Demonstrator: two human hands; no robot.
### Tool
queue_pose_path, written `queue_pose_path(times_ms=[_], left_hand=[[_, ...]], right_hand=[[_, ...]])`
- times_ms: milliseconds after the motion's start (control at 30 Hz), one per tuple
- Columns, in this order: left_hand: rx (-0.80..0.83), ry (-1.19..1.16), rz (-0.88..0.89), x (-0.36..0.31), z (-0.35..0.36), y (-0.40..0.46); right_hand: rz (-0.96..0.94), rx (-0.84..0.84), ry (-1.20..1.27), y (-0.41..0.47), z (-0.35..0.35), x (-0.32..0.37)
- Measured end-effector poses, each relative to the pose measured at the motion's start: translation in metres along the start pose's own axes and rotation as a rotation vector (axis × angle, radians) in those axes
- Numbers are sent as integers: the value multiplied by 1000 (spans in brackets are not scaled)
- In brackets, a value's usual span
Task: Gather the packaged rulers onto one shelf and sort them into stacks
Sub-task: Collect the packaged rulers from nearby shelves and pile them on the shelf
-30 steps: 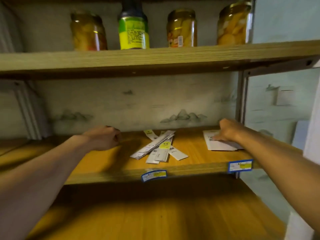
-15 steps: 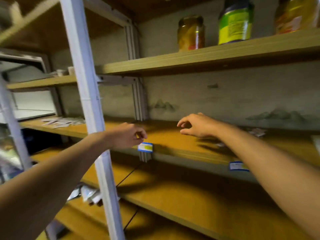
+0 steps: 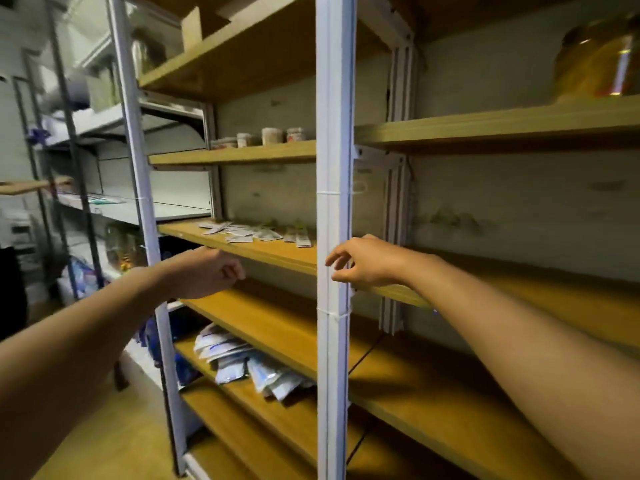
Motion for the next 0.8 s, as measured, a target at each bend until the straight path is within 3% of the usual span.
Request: queue_pose_path(times_ms=[200, 500, 800], left_hand=[[-23, 36, -117, 128, 1, -36], [-56, 15, -169, 229, 41, -18], [-73, 106, -175, 334, 57, 53]], right_hand=[[-14, 18, -70, 61, 24, 69], [21, -30, -36, 164, 62, 125], [120, -325, 133, 330, 98, 126]])
Point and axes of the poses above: each hand's wrist, its own y-axis towards the middle knuckle, its own z-axis out of the palm, x = y × z, the point moved 3 cm from there along y, towards the middle knuckle, and after that the axes turned 12 degrees about z, right-handed, at the moved point
